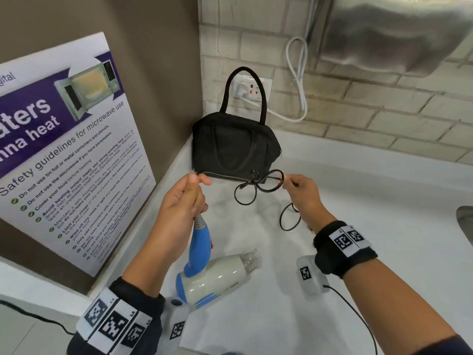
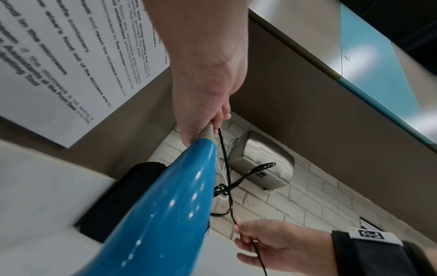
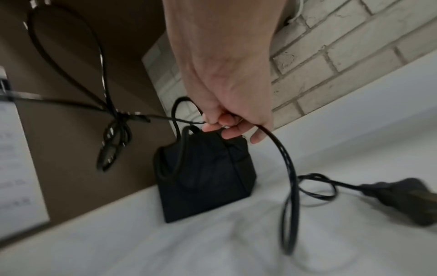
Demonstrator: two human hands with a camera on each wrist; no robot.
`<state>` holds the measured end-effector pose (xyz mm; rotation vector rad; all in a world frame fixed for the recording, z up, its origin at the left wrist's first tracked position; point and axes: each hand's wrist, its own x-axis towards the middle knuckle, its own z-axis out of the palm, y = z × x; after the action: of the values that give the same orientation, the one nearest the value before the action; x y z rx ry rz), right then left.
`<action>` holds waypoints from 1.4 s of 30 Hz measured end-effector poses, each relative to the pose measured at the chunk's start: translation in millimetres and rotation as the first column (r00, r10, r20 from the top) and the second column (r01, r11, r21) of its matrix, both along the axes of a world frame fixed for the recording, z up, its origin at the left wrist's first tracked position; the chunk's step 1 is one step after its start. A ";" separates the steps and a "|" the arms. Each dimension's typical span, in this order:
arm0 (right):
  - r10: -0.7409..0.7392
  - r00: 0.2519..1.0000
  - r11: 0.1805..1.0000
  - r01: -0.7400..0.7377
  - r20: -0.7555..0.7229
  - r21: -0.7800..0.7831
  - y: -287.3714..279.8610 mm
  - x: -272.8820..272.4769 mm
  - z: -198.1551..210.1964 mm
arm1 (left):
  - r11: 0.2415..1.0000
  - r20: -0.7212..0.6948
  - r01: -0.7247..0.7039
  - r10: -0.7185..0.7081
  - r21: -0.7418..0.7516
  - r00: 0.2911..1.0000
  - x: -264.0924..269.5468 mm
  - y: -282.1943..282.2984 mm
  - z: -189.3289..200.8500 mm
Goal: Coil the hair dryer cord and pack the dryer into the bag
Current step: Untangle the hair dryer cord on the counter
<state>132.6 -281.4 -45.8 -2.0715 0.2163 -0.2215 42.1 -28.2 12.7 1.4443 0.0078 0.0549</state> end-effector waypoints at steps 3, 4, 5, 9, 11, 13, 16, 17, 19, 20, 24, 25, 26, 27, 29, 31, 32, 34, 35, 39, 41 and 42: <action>-0.053 0.997 0.997 0.049 -0.054 -0.066 -8.9 2.1 -14.8 | 1.000 0.018 0.009 -0.010 0.022 1.000 0.1 -2.4 -2.3; -0.075 0.995 0.995 0.071 -0.068 -0.064 -12.8 2.9 -20.5 | 1.000 0.026 0.011 -0.011 0.014 1.000 0.2 -2.8 -3.4; -0.098 0.992 0.994 0.093 -0.083 -0.061 -17.2 3.3 -25.7 | 1.000 0.035 0.008 -0.008 -0.002 0.999 0.4 -3.0 -4.8; -0.142 0.972 0.984 0.119 -0.188 -0.130 -31.7 -0.5 -36.1 | 1.000 0.074 0.015 -0.015 -0.001 0.997 0.3 -3.3 -8.4; -0.176 0.960 0.974 0.137 -0.216 -0.181 -37.6 -0.4 -42.0 | 1.000 0.078 0.017 -0.015 -0.019 0.997 -0.3 -4.2 -9.4; -0.217 0.945 0.962 0.165 -0.245 -0.216 -43.8 0.7 -49.7 | 0.999 0.076 0.004 0.000 -0.050 0.997 0.4 -3.9 -10.0; -0.259 0.919 0.942 0.172 -0.298 -0.287 -52.3 3.0 -63.3 | 0.998 0.078 0.006 -0.001 -0.064 0.997 0.4 -4.2 -10.6; -0.272 0.909 0.936 0.173 -0.317 -0.308 -54.7 4.1 -67.3 | 0.998 0.080 0.016 -0.010 -0.068 0.997 0.0 -5.1 -10.8; -0.313 0.882 0.919 0.189 -0.351 -0.345 -60.1 5.9 -75.0 | 0.996 0.078 0.017 -0.010 -0.089 0.997 -0.3 -7.2 -9.9; -0.339 0.867 0.909 0.200 -0.366 -0.366 -63.9 6.6 -78.3 | 0.994 0.076 0.011 -0.003 -0.110 0.997 -0.2 -7.0 -9.3; -0.403 0.835 0.874 0.231 -0.374 -0.427 -76.2 7.5 -85.3 | 0.983 0.048 0.032 -0.024 -0.181 0.999 -0.2 -0.1 -5.5; -0.406 0.830 0.865 0.215 -0.383 -0.453 -76.2 6.8 -84.6 | 0.983 0.036 0.047 -0.041 -0.175 0.999 -0.3 0.9 -4.2; -0.405 0.825 0.851 0.183 -0.395 -0.492 -74.4 5.1 -82.3 | 0.984 0.027 0.061 -0.058 -0.166 0.998 -0.6 1.1 -3.2; -0.399 0.822 0.832 0.139 -0.406 -0.537 -71.3 3.6 -79.0 | 0.985 0.022 0.074 -0.072 -0.157 0.997 -0.6 0.6 -2.5; -0.354 0.846 0.804 0.057 -0.399 -0.592 -63.3 0.2 -70.9 | 0.985 0.016 0.092 -0.090 -0.148 0.996 0.0 -1.9 -1.8; -0.290 0.906 0.811 0.061 -0.309 -0.582 -54.0 -2.1 -59.9 | 0.984 0.014 0.108 -0.107 -0.142 0.994 0.1 -4.3 -1.9; -0.238 0.945 0.829 0.077 -0.225 -0.554 -48.8 -2.4 -52.6 | 0.984 0.015 0.115 -0.114 -0.137 0.993 0.2 -5.5 -2.2; -0.099 0.994 0.893 0.068 -0.046 -0.446 -34.1 -3.4 -33.7 | 0.984 0.009 0.120 -0.120 -0.131 0.993 0.2 -8.0 -1.5; -0.034 0.999 0.923 0.037 0.015 -0.383 -24.9 -4.0 -22.3 | 0.985 0.004 0.118 -0.119 -0.129 0.993 0.5 -9.1 -0.8; 0.200 0.972 0.969 -0.178 0.121 -0.171 23.1 -18.5 35.4 | 0.990 0.006 0.106 -0.106 -0.096 0.994 0.3 -13.7 0.8; 0.368 0.908 0.927 -0.341 0.202 -0.154 48.3 -33.6 63.1 | 0.992 0.018 0.110 -0.109 -0.069 0.994 -0.4 -16.2 1.1; 0.454 0.859 0.889 -0.421 0.236 -0.177 59.6 -41.9 74.1 | 0.992 0.027 0.115 -0.113 -0.054 0.993 -0.7 -17.2 0.9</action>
<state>90.7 -221.8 28.3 -2.1185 -0.4483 -0.2375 41.3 -45.4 13.6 1.3864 -0.0924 -0.0217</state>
